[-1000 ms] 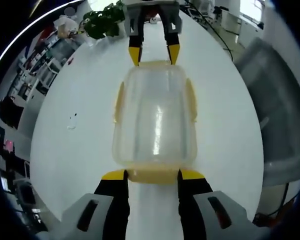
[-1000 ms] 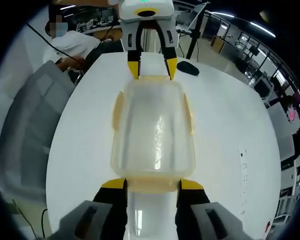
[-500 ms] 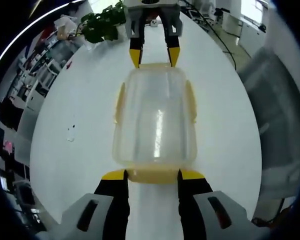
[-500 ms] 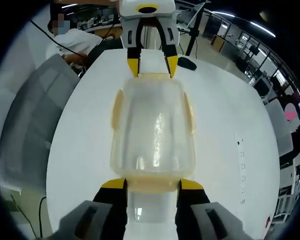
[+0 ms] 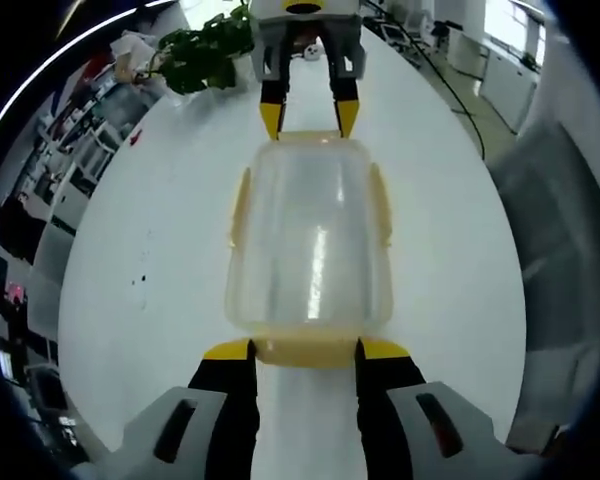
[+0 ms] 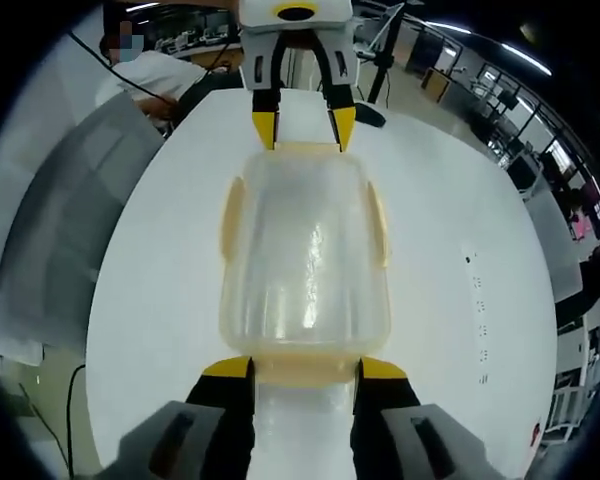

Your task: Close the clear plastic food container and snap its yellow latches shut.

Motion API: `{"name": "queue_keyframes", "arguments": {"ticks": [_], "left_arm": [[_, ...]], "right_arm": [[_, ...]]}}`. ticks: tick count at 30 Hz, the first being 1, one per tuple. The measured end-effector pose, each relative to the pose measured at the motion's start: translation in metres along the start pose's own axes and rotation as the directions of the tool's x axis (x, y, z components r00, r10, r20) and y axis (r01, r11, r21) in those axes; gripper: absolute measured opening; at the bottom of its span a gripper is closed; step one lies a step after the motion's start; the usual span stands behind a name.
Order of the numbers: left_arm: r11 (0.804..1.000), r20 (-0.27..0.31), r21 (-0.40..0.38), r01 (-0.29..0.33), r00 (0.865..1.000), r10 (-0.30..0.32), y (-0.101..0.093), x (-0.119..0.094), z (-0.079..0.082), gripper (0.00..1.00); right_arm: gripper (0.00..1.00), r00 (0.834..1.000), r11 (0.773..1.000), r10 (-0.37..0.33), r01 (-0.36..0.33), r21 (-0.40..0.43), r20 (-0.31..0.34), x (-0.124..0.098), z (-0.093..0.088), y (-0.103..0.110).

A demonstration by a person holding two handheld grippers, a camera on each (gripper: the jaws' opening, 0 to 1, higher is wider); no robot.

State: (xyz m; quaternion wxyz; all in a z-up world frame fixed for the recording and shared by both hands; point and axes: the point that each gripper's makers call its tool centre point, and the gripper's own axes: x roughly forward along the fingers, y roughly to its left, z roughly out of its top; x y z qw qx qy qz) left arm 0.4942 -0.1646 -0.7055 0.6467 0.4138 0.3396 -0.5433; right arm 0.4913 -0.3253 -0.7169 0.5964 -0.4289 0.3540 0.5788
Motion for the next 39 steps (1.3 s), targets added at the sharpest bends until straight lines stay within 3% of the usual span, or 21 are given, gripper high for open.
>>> {"name": "queue_keyframes", "arguments": {"ticks": [32,39], "left_arm": [[0.999,0.02,-0.012,0.039,0.999,-0.038,0.004,0.037,0.047,0.36],[0.998,0.012,-0.014,0.056,0.998,-0.055,0.004,0.045,0.048,0.36]], "right_arm": [[0.35,0.999,0.999,0.034,-0.034,0.023,-0.011,-0.01,-0.061,-0.006],[0.35,0.999,0.998,0.048,-0.048,0.03,-0.011,-0.007,-0.066,-0.006]]}}
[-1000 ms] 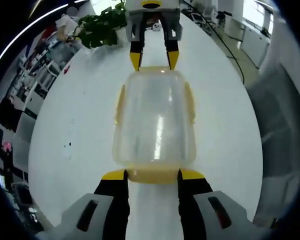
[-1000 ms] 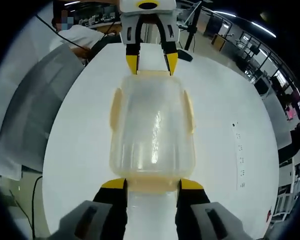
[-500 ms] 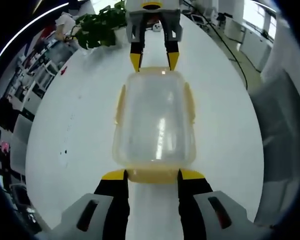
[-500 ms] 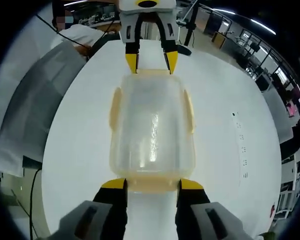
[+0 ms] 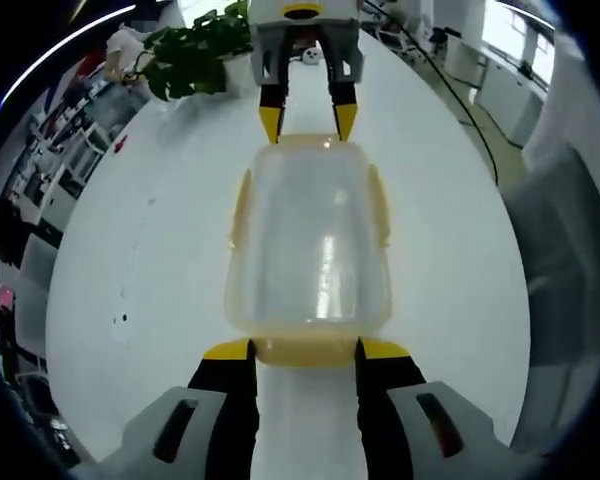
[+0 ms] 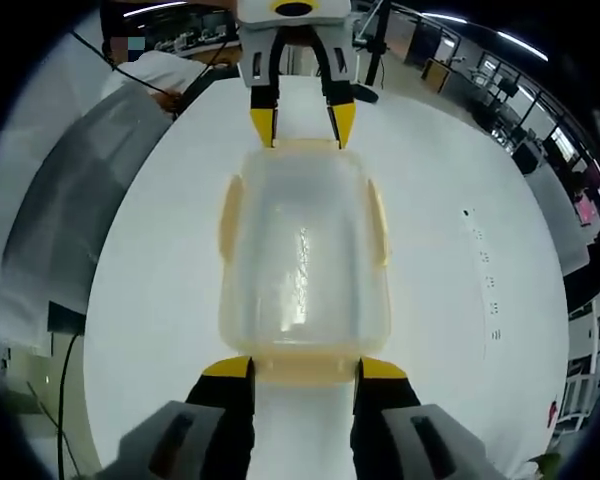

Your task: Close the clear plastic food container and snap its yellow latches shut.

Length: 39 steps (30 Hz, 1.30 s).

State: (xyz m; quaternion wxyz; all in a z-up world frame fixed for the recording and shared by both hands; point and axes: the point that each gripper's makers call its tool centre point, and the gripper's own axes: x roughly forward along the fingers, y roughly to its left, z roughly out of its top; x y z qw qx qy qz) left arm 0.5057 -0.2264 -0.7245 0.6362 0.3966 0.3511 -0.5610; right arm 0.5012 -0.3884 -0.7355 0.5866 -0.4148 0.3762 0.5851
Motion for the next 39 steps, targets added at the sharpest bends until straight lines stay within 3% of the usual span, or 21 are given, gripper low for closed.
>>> {"name": "queue_keyframes", "arguments": {"ticks": [12,28,33,35,39], "left_arm": [[1.0,-0.035,0.012,0.02,0.999,-0.02,0.002,0.012,-0.008,0.36],[0.997,-0.016,-0.013,0.07,0.997,-0.071,0.001,0.02,-0.01,0.37],[0.998,-0.04,0.007,0.06,0.997,-0.06,-0.001,0.02,-0.015,0.36],[0.997,-0.083,-0.039,0.061,0.994,-0.064,-0.004,0.02,-0.026,0.38],[0.993,-0.038,-0.104,0.056,0.997,-0.06,-0.007,0.012,-0.024,0.38]], "right_arm": [[0.36,1.0,1.0,0.025,-0.025,0.003,-0.005,0.01,-0.002,-0.001],[0.38,0.999,0.998,0.05,-0.05,0.034,0.01,0.01,-0.005,0.001],[0.4,0.999,0.996,0.042,-0.045,0.079,0.031,0.008,-0.008,0.001],[0.42,0.998,0.994,0.039,-0.043,0.1,0.039,0.005,-0.009,0.002],[0.42,0.997,0.989,0.031,-0.041,0.142,0.073,-0.006,-0.002,0.003]]}}
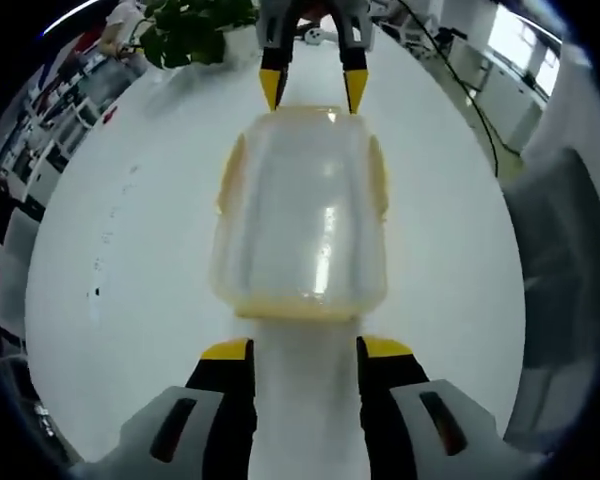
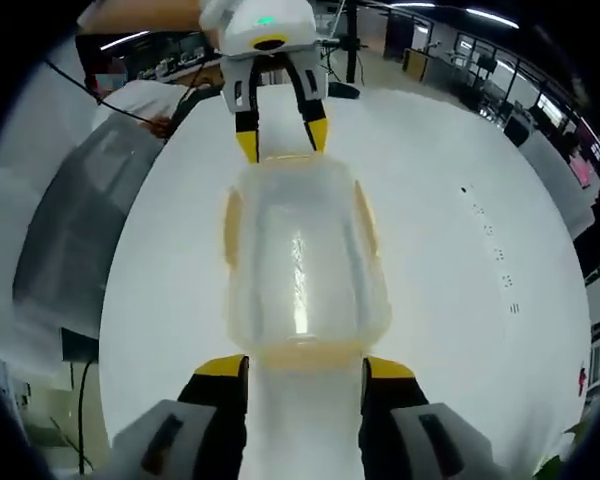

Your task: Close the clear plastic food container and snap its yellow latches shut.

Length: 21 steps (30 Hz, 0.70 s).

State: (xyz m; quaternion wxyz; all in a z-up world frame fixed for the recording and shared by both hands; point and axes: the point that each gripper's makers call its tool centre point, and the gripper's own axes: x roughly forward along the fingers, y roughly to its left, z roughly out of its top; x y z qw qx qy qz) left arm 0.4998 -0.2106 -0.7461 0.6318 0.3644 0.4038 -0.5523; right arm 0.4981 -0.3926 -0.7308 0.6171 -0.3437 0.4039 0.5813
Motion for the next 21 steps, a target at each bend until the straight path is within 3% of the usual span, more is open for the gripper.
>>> {"name": "queue_keyframes", "arguments": {"ticks": [2,4,10,14,16,21], "left_arm": [[0.999,0.011,-0.052,-0.007,1.0,0.007,0.001,-0.005,0.001,0.4],[0.998,0.025,-0.065,-0.014,1.0,0.015,0.002,-0.01,0.004,0.4],[0.977,0.094,-0.211,-0.037,0.994,0.058,0.008,-0.02,0.024,0.43],[0.941,0.077,-0.334,-0.047,0.994,0.078,0.008,-0.018,0.025,0.42],[0.931,0.093,-0.36,-0.053,0.991,0.093,0.009,-0.016,0.027,0.41],[0.856,0.127,-0.515,-0.047,0.983,0.13,0.009,-0.013,0.035,0.41]], "right_arm": [[0.41,0.999,0.998,-0.004,0.002,0.058,0.047,-0.006,0.01,-0.001],[0.41,0.999,0.998,-0.014,0.01,0.067,0.05,-0.011,0.012,-0.004],[0.4,0.998,0.988,-0.047,0.04,0.148,0.044,-0.011,0.02,-0.006],[0.4,0.994,0.964,-0.094,0.076,0.257,0.059,-0.01,0.029,-0.009],[0.38,0.987,0.951,-0.13,0.098,0.293,0.092,-0.009,0.036,-0.013],[0.38,0.982,0.923,-0.159,0.111,0.369,0.104,-0.004,0.039,-0.013]]}}
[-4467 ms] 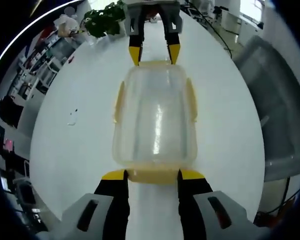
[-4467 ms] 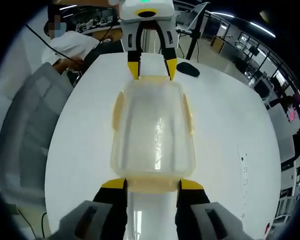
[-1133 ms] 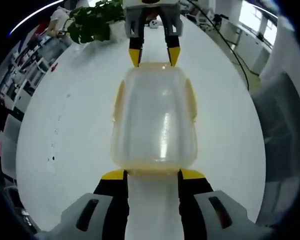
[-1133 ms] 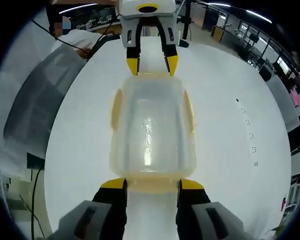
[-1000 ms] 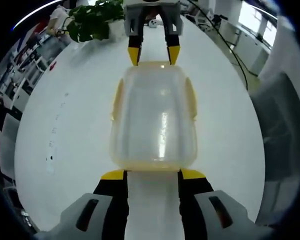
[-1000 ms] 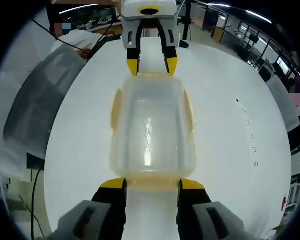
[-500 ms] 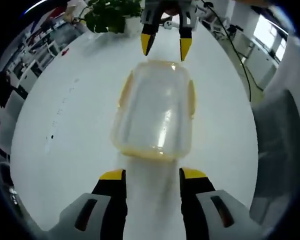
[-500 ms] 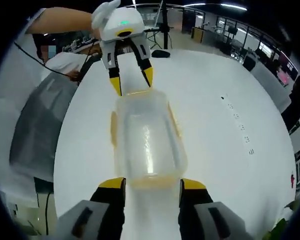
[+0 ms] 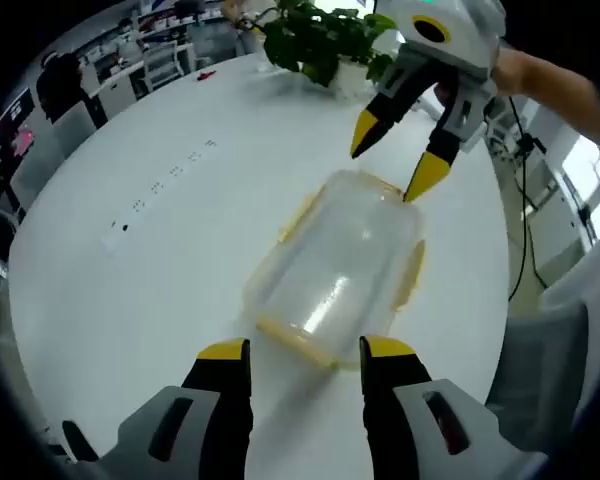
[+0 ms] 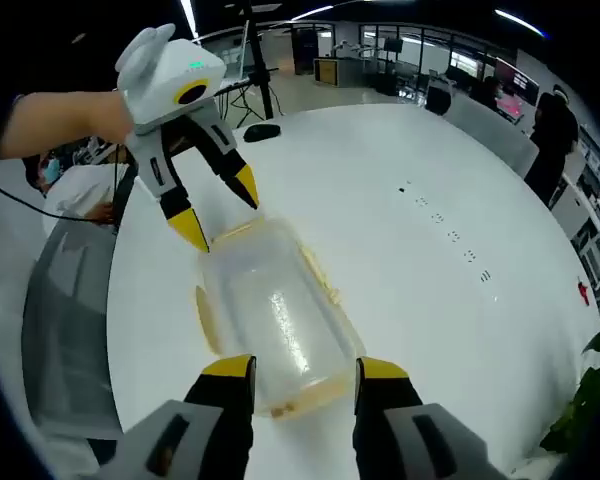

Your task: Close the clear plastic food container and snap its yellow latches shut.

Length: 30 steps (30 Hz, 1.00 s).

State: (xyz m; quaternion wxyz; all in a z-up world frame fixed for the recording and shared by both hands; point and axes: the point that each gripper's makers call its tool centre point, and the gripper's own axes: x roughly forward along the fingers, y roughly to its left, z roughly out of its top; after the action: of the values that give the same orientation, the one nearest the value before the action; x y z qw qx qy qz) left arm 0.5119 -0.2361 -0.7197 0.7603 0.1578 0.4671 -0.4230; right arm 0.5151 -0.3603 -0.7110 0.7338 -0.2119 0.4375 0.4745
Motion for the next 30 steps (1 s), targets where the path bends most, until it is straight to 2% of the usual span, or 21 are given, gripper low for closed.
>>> {"name": "queue_keyframes", "arguments": {"ticks": [4,5,7,9,10,11,12,13,15,17,19,20,23,24,25,29,30], "left_arm": [[0.995,0.034,-0.104,-0.009,0.999,0.012,-0.002,0.004,0.004,0.41],[0.988,0.038,-0.154,-0.014,0.999,0.02,-0.001,0.004,0.005,0.4],[0.978,0.044,-0.207,-0.014,0.999,0.024,0.0,0.006,0.004,0.39],[0.954,0.044,-0.301,-0.015,0.999,0.029,0.001,0.007,0.002,0.4],[0.945,0.08,-0.326,0.012,0.997,0.015,0.0,0.009,0.006,0.41],[0.931,0.083,-0.365,0.015,0.996,0.017,0.0,0.009,0.005,0.41],[0.926,0.085,-0.376,0.016,0.996,0.017,0.0,0.009,0.004,0.4],[0.927,0.084,-0.376,0.012,0.996,0.021,0.001,0.01,0.002,0.4],[0.923,0.088,-0.384,0.015,0.996,0.02,0.0,0.011,0.0,0.4],[0.919,0.082,-0.395,0.015,0.996,0.019,-0.002,0.013,-0.003,0.39],[0.916,0.073,-0.401,0.01,0.997,0.021,-0.001,0.015,-0.007,0.39],[0.914,0.074,-0.407,0.012,0.997,0.02,-0.001,0.016,-0.007,0.38],[0.897,0.079,-0.441,0.016,0.997,0.021,-0.002,0.017,-0.007,0.37],[0.9,0.078,-0.436,0.016,0.997,0.02,-0.002,0.017,-0.007,0.37],[0.902,0.076,-0.431,0.013,0.997,0.021,-0.002,0.017,-0.006,0.37],[0.9,0.074,-0.435,0.018,0.997,0.016,-0.001,0.018,-0.006,0.36],[0.901,0.075,-0.433,0.019,0.997,0.014,-0.001,0.018,-0.006,0.36]], "right_arm": [[0.39,0.999,0.989,-0.043,0.041,0.141,0.008,0.004,-0.004,-0.002],[0.4,0.999,0.99,-0.042,0.038,0.138,0.023,0.005,-0.002,-0.002],[0.41,0.997,0.973,-0.075,0.069,0.22,0.02,0.005,-0.006,-0.007],[0.41,0.997,0.965,-0.072,0.061,0.256,0.034,0.006,-0.008,-0.007],[0.41,0.997,0.954,-0.077,0.068,0.292,0.019,0.006,-0.012,-0.007],[0.4,0.995,0.949,-0.102,0.097,0.299,-0.002,0.005,-0.018,-0.012],[0.4,0.995,0.95,-0.096,0.084,0.302,0.026,0.005,-0.015,-0.011],[0.41,0.996,0.927,-0.085,0.066,0.369,0.036,0.007,-0.016,-0.007],[0.41,0.996,0.926,-0.087,0.072,0.37,0.023,0.008,-0.022,-0.008],[0.4,0.997,0.91,-0.076,0.059,0.41,0.025,0.01,-0.025,-0.006],[0.41,0.997,0.89,-0.068,0.05,0.454,0.025,0.012,-0.029,-0.005],[0.41,0.997,0.867,-0.068,0.036,0.497,0.047,0.013,-0.027,-0.005],[0.4,0.996,0.859,-0.056,0.016,0.512,0.063,0.014,-0.027,-0.004],[0.39,0.997,0.842,-0.043,0.0,0.539,0.068,0.014,-0.027,-0.001],[0.39,0.997,0.835,-0.051,0.008,0.55,0.063,0.014,-0.029,-0.004],[0.38,0.996,0.818,-0.043,-0.01,0.575,0.077,0.016,-0.027,-0.001],[0.38,0.996,0.823,-0.044,-0.008,0.568,0.079,0.016,-0.027,0.0]]}}
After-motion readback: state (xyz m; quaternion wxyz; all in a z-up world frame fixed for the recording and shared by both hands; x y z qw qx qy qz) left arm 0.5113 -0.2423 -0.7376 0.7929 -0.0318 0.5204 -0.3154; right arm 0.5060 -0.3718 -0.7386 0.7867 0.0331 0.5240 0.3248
